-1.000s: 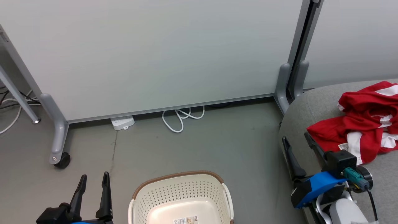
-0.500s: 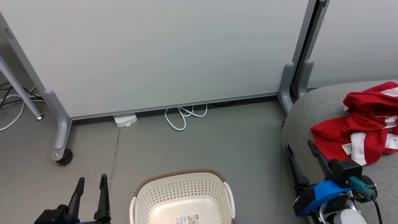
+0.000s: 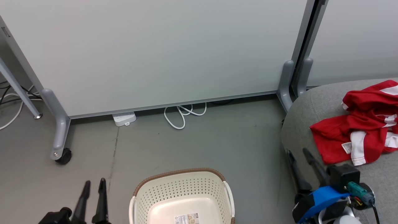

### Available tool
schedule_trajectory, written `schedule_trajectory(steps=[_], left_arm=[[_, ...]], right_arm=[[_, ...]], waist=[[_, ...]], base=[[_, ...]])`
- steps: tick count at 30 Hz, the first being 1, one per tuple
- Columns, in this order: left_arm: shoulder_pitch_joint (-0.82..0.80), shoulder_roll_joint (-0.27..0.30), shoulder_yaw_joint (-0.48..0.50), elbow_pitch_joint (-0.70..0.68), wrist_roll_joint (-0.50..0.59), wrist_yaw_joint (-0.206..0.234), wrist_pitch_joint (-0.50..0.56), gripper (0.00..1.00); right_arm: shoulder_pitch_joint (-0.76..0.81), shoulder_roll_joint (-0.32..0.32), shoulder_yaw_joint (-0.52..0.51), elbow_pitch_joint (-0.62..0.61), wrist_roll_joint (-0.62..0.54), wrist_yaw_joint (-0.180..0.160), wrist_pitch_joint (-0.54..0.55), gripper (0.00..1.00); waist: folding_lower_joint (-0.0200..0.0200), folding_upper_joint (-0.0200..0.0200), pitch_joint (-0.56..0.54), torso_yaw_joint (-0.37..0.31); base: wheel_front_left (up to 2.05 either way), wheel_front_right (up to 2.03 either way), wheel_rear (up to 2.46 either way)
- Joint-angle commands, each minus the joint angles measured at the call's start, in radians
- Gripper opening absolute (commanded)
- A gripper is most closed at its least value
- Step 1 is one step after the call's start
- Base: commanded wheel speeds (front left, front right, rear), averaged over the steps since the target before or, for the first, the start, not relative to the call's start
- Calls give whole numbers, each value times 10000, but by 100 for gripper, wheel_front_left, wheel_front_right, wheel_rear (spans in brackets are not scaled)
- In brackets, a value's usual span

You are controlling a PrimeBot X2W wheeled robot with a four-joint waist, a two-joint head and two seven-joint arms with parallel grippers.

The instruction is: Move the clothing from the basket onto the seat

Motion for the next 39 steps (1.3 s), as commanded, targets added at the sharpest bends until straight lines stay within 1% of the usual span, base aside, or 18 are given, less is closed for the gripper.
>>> schedule_trajectory(steps=[1, 6, 21, 35, 36, 39], left_arm=[[20, -30, -1, 64, -11, 0, 15, 0], [232, -202, 6, 457, -98, 0, 88, 0], [-219, -359, 328, 333, -2485, -4, 807, 0], [-570, -484, 588, 241, -4364, -7, 1384, 0], [-621, -499, 621, 227, -4610, -8, 1459, 0], [-669, -516, 652, 213, -4851, -8, 1531, 0]], right_arm=[[34, 2, -6, 75, 11, 0, 3, 0], [280, 4, -18, 524, 109, 0, 78, 0], [184, 6, -318, 397, 3045, 0, 479, 0], [101, 7, -549, 293, 5364, 0, 784, 0], [90, 7, -579, 280, 5661, 0, 826, 0], [79, 8, -609, 268, 5963, 1, 865, 0]], waist=[[0, 0, 1, 0], [1, 0, 2, 0], [1, 0, 33, -20], [1, 0, 61, -38], [1, 0, 66, -41], [1, 0, 70, -43]], base=[[0, 0, 0], [0, 0, 0], [0, 0, 0], [0, 0, 0], [0, 0, 0], [0, 0, 0]])
